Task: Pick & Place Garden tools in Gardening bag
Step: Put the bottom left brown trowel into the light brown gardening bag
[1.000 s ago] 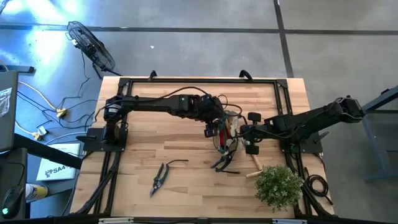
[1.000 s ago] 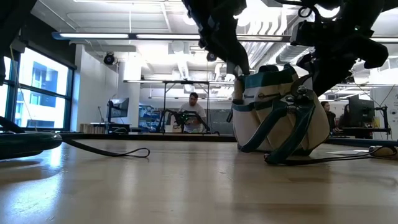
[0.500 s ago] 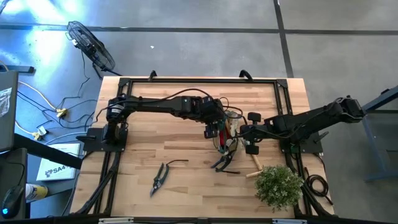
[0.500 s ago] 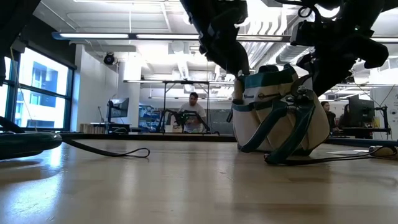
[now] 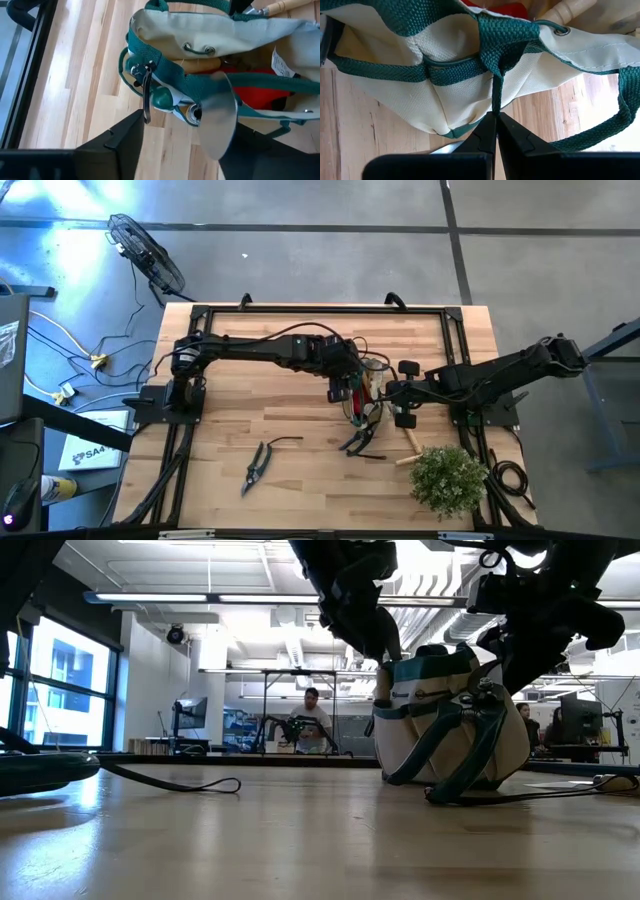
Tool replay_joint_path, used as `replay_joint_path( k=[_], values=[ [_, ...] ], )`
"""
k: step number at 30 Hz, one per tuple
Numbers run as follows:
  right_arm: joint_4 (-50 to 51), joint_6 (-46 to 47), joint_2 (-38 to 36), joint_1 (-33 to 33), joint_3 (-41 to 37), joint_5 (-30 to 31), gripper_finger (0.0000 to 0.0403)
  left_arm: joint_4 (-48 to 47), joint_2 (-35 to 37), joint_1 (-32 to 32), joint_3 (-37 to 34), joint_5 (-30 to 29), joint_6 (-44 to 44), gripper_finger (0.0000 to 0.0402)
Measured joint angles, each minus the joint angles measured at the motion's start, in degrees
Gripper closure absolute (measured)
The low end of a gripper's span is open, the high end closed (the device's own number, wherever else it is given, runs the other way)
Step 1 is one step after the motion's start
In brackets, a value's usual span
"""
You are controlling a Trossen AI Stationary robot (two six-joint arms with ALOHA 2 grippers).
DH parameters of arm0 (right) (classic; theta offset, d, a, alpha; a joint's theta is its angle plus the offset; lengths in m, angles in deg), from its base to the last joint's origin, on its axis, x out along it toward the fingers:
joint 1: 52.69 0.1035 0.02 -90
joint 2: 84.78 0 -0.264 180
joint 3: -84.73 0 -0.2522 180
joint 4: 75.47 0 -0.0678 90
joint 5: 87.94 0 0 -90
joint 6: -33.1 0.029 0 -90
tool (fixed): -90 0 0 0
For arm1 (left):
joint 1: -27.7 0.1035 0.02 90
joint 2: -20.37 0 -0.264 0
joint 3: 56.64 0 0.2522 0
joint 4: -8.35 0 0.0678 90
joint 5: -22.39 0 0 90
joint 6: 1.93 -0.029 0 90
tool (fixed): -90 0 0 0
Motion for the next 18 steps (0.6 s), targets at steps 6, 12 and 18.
replay_joint_path(
  k=[6,12,18],
  values=[
    [-0.1,0.0,0.0,0.0,0.0,0.0,0.0399,-1.1,0.0,0.0,0.0,0.2,-0.8,0.0266],
    [-0.2,0.2,0.0,0.0,0.0,0.0,0.0399,-1.0,0.0,0.0,0.0,0.2,-1.2,0.0352],
    [-0.2,0.2,0.0,0.0,0.0,0.0,0.0399,-0.7,-0.3,0.0,0.0,3.3,-3.5,0.0393]
  ],
)
